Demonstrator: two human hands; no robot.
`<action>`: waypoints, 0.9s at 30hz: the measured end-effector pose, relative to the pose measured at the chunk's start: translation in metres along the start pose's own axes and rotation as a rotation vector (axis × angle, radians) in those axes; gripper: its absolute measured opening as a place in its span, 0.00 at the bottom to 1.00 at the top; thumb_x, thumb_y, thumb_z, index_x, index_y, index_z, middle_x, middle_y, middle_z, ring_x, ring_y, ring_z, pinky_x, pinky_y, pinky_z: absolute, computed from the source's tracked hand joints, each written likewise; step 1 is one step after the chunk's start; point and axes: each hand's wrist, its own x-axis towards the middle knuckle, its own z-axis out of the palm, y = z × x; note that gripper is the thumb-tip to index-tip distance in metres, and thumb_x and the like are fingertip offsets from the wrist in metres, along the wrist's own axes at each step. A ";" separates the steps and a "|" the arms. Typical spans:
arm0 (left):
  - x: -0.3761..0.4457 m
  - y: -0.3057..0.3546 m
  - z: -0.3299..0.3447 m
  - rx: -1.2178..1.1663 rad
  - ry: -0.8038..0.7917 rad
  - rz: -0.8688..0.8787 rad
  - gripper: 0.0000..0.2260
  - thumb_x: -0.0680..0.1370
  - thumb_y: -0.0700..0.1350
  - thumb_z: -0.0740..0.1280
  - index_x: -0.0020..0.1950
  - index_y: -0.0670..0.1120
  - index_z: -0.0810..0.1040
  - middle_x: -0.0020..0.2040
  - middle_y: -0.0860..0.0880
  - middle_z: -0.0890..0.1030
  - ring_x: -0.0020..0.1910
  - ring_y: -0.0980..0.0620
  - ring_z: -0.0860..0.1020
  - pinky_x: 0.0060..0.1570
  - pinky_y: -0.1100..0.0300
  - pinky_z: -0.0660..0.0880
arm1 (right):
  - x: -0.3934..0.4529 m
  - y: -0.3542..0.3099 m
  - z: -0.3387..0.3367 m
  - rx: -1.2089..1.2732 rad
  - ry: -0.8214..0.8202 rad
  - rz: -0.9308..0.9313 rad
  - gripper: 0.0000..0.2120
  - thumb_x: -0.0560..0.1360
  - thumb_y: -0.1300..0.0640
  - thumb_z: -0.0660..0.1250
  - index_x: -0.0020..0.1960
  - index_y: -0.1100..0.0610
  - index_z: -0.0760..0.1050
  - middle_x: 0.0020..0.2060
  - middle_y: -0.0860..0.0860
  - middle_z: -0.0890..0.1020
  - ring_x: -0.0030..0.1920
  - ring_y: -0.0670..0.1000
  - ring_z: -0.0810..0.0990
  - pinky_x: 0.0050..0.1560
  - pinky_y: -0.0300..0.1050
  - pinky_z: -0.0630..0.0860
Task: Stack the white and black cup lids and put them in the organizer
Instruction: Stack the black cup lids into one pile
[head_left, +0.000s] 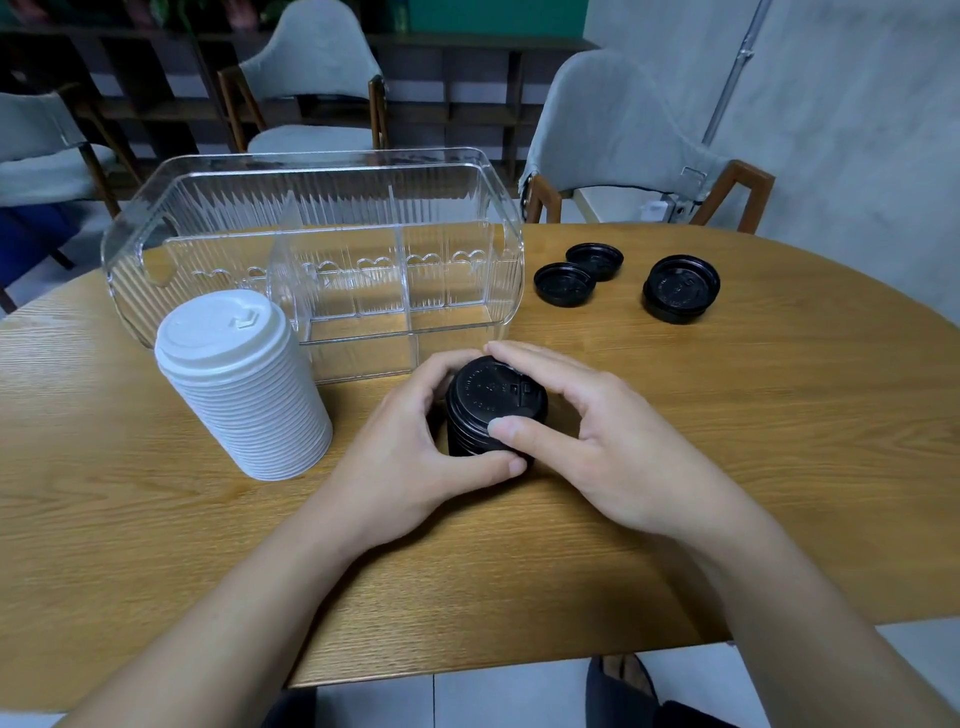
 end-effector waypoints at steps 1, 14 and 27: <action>0.000 -0.001 0.000 -0.003 0.004 -0.009 0.41 0.70 0.46 0.89 0.79 0.56 0.74 0.68 0.59 0.86 0.70 0.55 0.83 0.75 0.46 0.76 | 0.000 0.000 0.000 -0.007 0.009 -0.004 0.31 0.83 0.47 0.74 0.84 0.44 0.69 0.80 0.33 0.70 0.79 0.28 0.62 0.76 0.24 0.57; -0.004 0.003 0.007 0.066 0.048 0.043 0.39 0.73 0.54 0.86 0.80 0.58 0.72 0.69 0.61 0.84 0.70 0.55 0.82 0.71 0.46 0.79 | -0.005 -0.001 0.013 0.075 0.179 0.062 0.32 0.75 0.44 0.81 0.77 0.40 0.76 0.66 0.32 0.83 0.70 0.35 0.79 0.74 0.43 0.75; -0.002 0.015 0.004 0.154 0.043 0.057 0.34 0.73 0.55 0.86 0.76 0.59 0.75 0.66 0.64 0.84 0.66 0.60 0.83 0.66 0.60 0.78 | -0.007 0.007 0.015 0.290 0.152 0.098 0.31 0.79 0.51 0.80 0.79 0.44 0.74 0.68 0.37 0.84 0.70 0.39 0.81 0.76 0.46 0.76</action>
